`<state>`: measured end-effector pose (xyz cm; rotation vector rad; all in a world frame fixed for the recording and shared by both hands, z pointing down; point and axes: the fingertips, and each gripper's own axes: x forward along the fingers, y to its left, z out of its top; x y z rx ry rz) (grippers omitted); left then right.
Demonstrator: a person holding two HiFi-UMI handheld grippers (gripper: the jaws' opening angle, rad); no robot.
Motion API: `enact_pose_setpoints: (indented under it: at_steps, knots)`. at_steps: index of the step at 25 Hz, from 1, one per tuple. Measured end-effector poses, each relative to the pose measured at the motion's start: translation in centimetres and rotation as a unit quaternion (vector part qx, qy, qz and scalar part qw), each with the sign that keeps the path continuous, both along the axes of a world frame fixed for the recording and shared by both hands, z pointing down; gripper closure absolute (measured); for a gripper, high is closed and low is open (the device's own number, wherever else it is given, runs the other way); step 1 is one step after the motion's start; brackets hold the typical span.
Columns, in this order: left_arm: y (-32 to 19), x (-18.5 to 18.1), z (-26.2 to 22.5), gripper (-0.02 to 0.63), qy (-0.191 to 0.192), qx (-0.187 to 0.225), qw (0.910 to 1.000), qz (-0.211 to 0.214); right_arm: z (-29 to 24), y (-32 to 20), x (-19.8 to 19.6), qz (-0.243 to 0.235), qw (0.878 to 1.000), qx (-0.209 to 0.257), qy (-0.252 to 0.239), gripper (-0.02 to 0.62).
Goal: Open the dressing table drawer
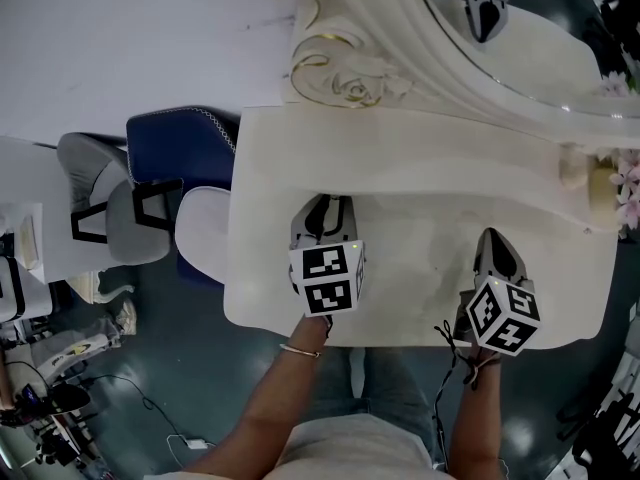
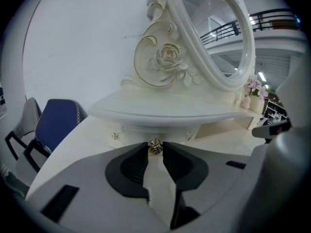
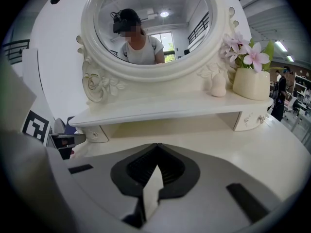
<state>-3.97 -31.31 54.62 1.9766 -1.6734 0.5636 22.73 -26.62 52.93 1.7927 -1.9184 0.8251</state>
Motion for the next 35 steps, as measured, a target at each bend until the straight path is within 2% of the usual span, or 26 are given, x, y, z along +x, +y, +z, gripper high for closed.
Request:
enact_pose_setpoints:
  at_steps: [35]
  knots:
    - [1.8,0.2,0.0,0.502,-0.006,0.002,1.0000,0.005,0.6,3.5,1.6,0.020,1.000,-0.005,-0.007,0.588]
